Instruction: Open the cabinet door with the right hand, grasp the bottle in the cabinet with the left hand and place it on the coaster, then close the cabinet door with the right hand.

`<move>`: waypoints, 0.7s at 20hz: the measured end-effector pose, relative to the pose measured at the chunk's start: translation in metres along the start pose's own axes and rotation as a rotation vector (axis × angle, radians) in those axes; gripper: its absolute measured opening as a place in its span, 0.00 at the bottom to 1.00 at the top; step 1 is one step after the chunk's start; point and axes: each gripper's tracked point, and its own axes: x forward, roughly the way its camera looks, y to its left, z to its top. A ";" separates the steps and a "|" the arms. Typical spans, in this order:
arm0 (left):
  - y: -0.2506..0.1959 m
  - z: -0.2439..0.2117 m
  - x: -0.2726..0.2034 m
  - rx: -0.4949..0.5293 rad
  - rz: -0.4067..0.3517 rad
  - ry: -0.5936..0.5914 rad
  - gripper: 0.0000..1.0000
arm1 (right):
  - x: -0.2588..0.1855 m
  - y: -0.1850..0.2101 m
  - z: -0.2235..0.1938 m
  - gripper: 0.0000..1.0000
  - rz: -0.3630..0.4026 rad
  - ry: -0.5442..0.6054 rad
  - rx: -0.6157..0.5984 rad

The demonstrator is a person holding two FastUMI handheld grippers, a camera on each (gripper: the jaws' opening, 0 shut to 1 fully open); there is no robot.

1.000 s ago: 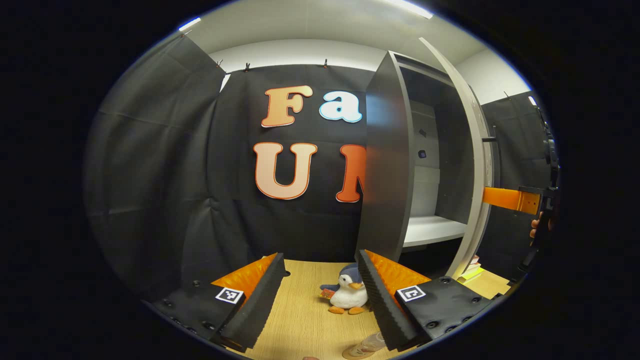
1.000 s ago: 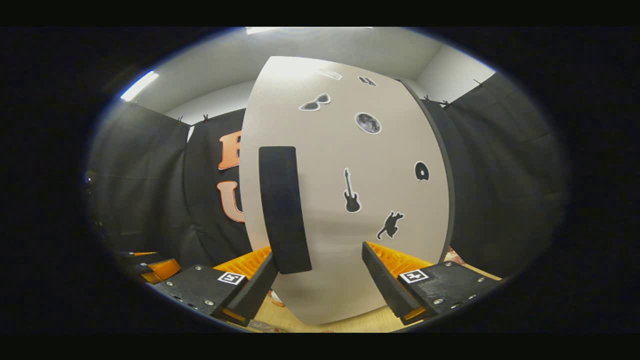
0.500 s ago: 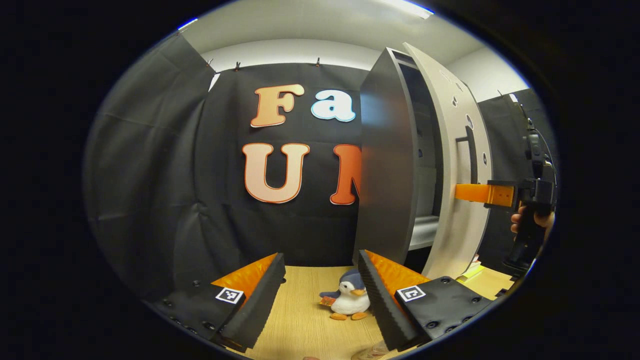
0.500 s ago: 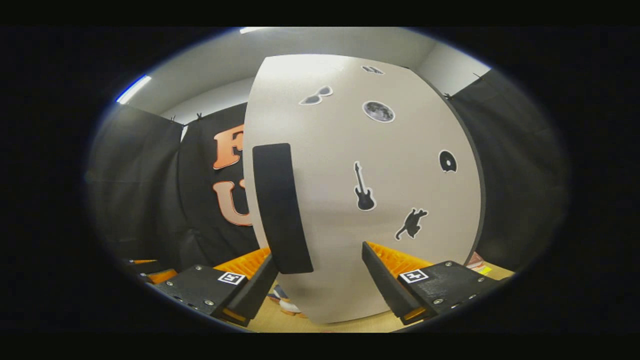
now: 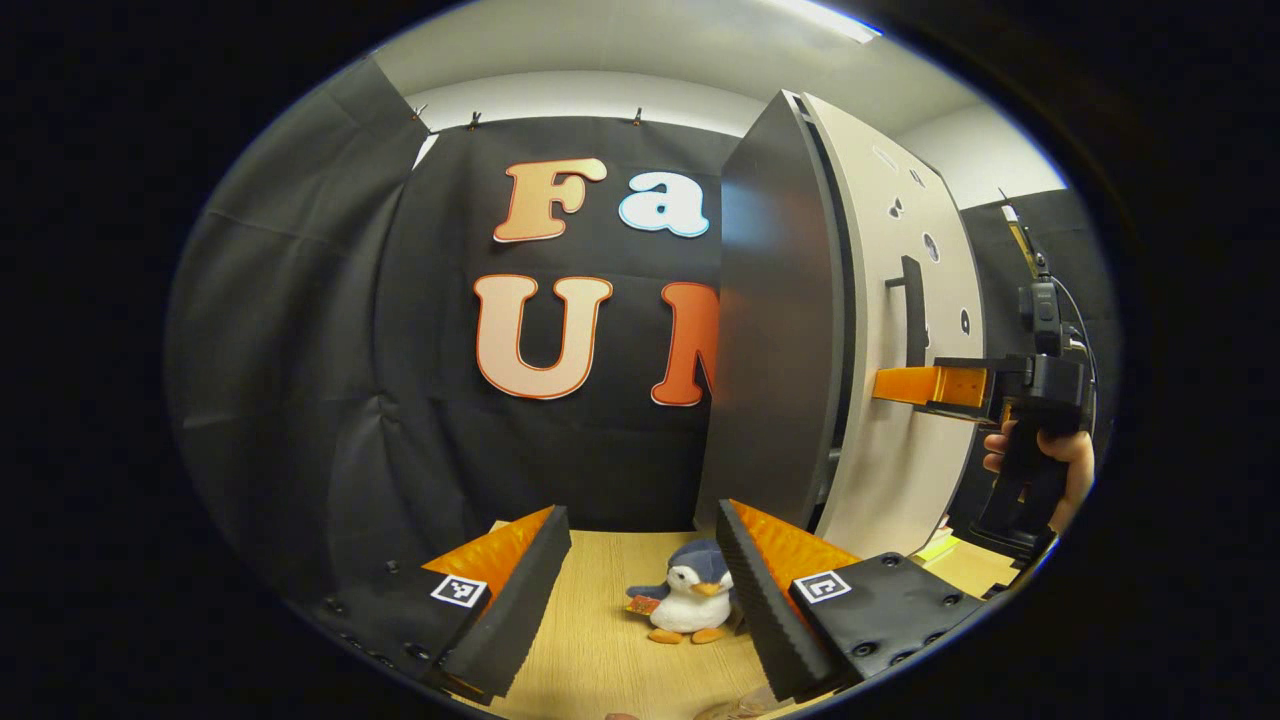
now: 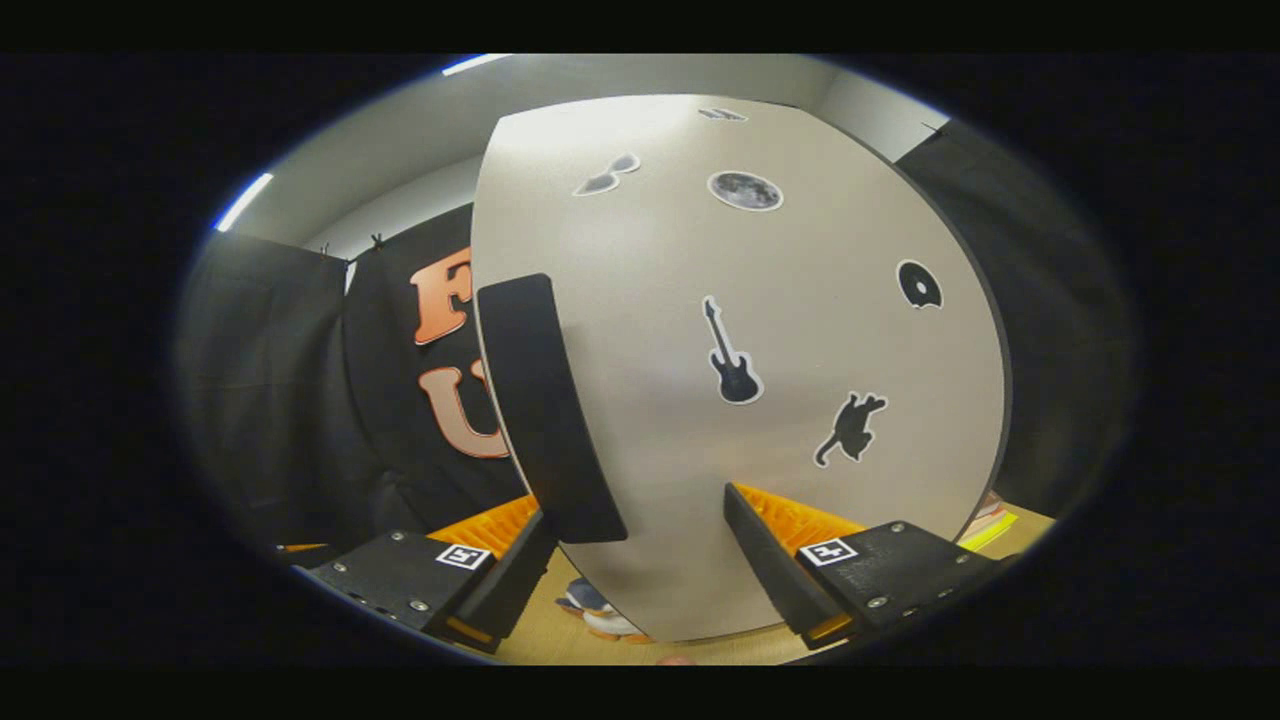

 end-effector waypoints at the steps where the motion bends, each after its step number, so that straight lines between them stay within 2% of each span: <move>1: 0.002 -0.002 0.001 0.001 0.010 0.002 0.96 | 0.001 -0.001 -0.002 0.96 -0.007 0.006 -0.033; 4: 0.002 0.000 0.005 -0.007 0.027 0.000 0.96 | 0.003 -0.003 -0.006 0.95 -0.027 0.009 -0.124; 9: 0.005 -0.004 0.001 -0.005 0.063 0.009 0.96 | 0.006 -0.003 -0.006 0.93 -0.013 0.007 -0.115; 13: 0.001 -0.007 0.002 -0.011 0.084 0.017 0.96 | 0.009 -0.003 -0.008 0.95 0.000 0.005 -0.130; 14: 0.001 -0.007 0.001 -0.011 0.088 0.015 0.96 | 0.009 -0.003 -0.006 0.93 0.004 0.003 -0.132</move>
